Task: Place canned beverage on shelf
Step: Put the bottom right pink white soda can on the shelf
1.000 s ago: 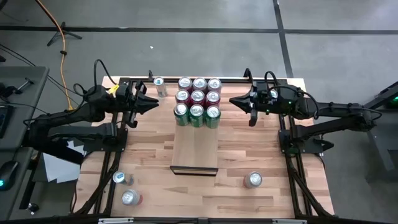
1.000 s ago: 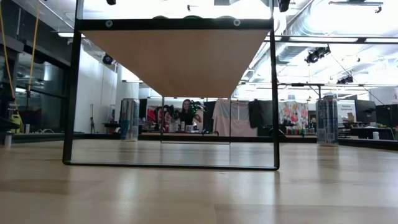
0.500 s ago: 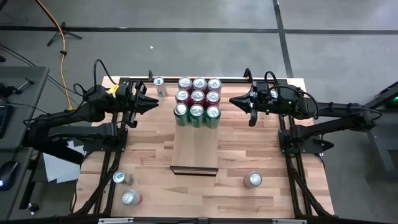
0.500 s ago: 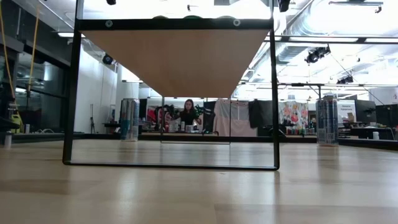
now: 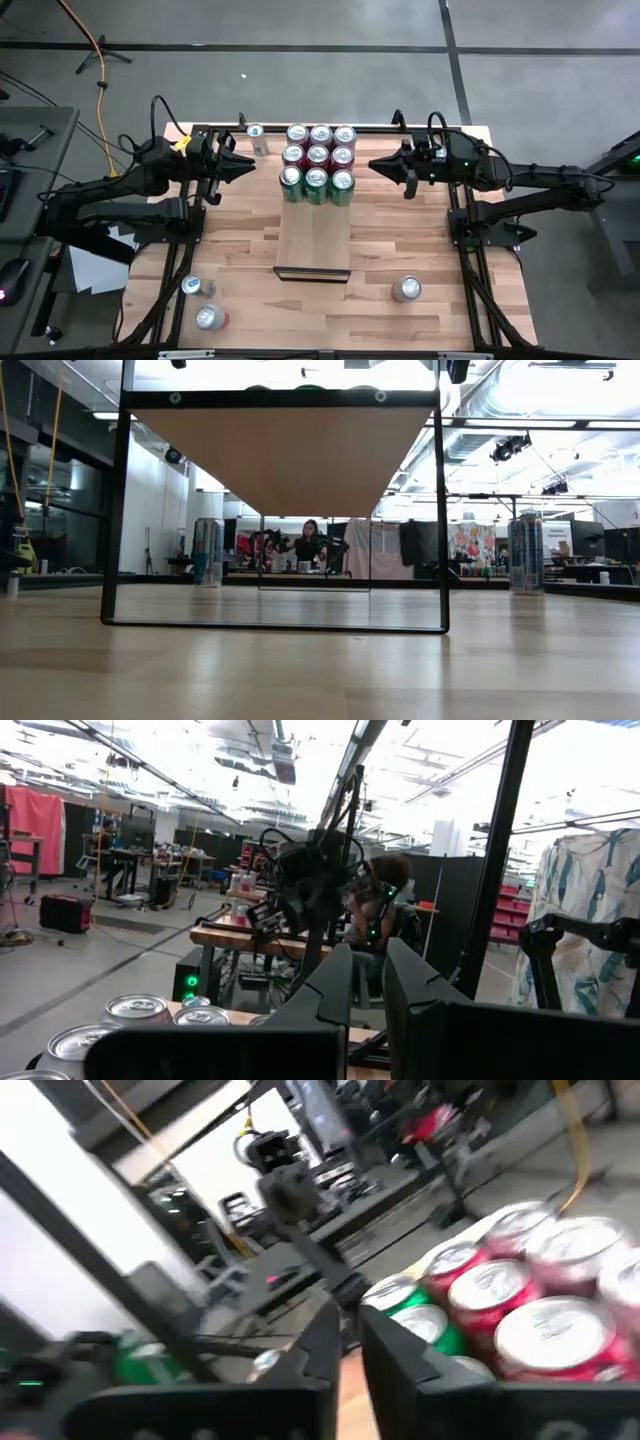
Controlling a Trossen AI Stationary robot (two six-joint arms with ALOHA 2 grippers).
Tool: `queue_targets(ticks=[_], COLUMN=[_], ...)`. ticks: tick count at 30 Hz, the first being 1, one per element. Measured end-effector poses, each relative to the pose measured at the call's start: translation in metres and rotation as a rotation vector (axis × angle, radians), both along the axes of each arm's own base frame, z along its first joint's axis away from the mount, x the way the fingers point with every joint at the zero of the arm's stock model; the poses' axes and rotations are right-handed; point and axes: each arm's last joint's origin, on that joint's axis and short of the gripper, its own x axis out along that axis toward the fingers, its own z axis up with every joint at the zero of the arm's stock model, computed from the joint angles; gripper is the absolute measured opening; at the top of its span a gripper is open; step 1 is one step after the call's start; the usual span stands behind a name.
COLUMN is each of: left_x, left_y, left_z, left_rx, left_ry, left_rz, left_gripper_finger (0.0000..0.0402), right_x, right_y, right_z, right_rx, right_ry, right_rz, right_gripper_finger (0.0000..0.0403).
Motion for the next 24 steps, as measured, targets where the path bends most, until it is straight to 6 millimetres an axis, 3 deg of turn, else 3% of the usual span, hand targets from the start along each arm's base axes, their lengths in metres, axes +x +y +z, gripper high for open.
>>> queue_targets(ticks=[7, 12, 18, 24], left_x=[0.000, 0.000, 0.000, 0.000], left_y=[0.000, 0.000, 0.000, 0.000], left_z=[0.000, 0.000, 0.000, 0.000], left_rx=[-0.004, -0.029, -0.045, -0.045], left_ry=[0.001, 0.003, 0.004, 0.004], left_rz=[0.001, -0.006, -0.011, -0.011], left_gripper_finger=[0.0001, 0.0001, 0.0001, 0.0001], right_x=[-0.002, -0.006, -0.015, -0.012], right_y=[0.018, 0.037, 0.067, 0.106], right_z=[0.041, 0.060, 0.054, 0.018], right_rx=[0.057, 0.082, 0.254, 0.339], right_ry=[0.015, 0.285, 0.801, 1.201], right_rz=[0.129, 0.246, 0.317, 0.197], right_gripper_finger=[0.0176, 0.0271, 0.0295, 0.0296])
